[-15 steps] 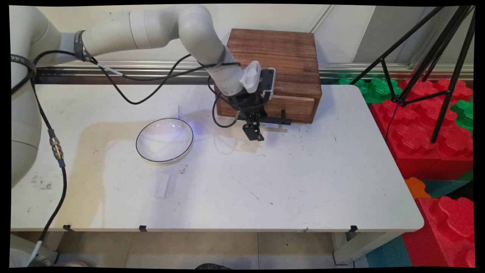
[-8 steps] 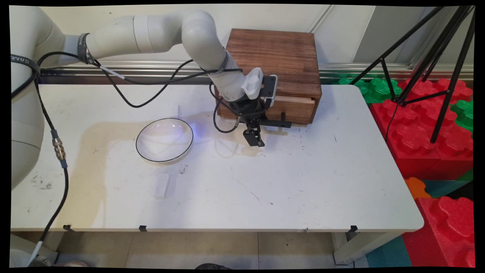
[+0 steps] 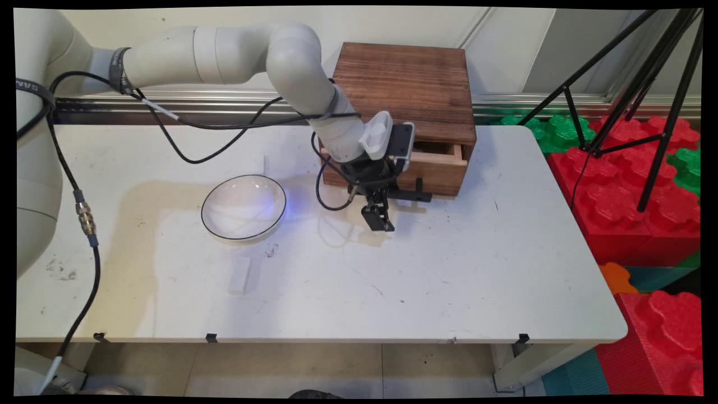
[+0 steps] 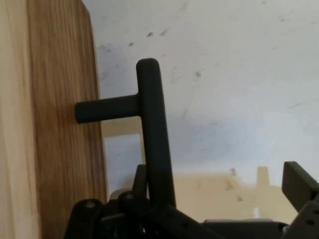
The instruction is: Open the drawer
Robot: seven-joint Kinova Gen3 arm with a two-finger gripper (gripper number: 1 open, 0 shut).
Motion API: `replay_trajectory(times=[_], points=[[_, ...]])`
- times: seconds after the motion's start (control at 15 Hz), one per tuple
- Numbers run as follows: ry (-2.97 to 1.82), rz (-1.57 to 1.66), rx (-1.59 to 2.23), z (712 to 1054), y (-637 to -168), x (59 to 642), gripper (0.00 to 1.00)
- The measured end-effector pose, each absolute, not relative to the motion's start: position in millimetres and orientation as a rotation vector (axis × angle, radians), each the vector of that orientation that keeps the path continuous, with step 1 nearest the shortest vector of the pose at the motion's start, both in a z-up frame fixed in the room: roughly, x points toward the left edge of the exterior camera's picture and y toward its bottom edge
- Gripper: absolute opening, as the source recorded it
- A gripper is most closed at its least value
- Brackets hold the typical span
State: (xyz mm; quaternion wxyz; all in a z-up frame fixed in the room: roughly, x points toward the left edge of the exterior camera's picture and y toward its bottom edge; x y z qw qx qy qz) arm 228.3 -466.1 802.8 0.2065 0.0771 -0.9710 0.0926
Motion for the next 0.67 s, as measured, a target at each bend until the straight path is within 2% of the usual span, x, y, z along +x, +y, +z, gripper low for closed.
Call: replay_trajectory(times=[0.67], points=[[-2.702, 0.199, 0.188, 803, -417, 215, 1.0]])
